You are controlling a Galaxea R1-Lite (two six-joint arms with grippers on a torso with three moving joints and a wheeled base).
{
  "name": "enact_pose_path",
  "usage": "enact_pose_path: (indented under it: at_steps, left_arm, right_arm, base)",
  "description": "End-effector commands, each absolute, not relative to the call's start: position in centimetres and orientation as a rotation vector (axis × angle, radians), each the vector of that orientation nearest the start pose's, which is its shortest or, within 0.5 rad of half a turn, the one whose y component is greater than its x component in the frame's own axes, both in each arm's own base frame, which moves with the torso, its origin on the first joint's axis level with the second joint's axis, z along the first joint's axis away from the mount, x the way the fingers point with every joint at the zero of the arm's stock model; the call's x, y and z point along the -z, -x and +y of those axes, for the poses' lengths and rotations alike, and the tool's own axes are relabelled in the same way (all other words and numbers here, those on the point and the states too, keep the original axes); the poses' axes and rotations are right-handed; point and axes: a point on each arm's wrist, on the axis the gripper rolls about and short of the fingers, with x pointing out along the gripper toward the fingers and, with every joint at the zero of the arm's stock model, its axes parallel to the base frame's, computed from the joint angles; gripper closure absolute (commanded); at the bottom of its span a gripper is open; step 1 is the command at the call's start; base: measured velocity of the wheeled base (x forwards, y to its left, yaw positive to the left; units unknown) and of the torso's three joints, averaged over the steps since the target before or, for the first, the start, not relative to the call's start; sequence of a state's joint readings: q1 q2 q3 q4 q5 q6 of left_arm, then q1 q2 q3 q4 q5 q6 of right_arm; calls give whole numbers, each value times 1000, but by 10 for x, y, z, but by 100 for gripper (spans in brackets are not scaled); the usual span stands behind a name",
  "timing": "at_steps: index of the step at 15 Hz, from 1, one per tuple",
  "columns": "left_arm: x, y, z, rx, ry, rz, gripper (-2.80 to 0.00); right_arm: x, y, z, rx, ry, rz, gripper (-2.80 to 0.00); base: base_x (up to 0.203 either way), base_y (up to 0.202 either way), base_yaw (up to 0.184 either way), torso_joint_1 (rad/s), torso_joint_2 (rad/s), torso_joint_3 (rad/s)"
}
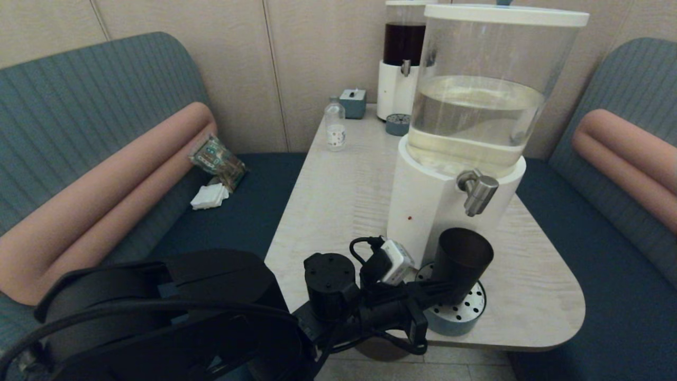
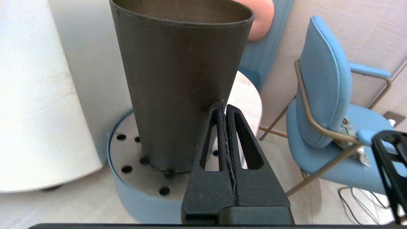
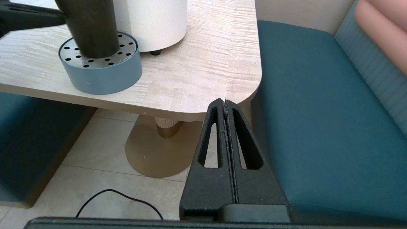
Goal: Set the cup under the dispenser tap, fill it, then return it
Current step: Place the cup next to the water dispenser
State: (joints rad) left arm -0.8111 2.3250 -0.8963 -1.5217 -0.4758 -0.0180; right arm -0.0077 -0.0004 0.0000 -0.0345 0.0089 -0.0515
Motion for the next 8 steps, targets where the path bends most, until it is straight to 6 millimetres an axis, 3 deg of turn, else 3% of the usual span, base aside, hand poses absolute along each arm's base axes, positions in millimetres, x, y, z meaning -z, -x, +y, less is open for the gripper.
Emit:
enact_pose_path:
  at_steps: [1, 8]
  left_arm:
    - [-59, -274, -303, 1290, 32, -84, 0]
    - [-55, -267, -297, 1286, 25, -44, 0]
  right_arm:
    - [-75, 22, 0, -2, 52, -22, 0]
    - [-75, 22, 0, -1, 52, -22, 0]
  base:
    - [0, 0, 0, 0, 0, 0]
    - [0, 0, 0, 0, 0, 0]
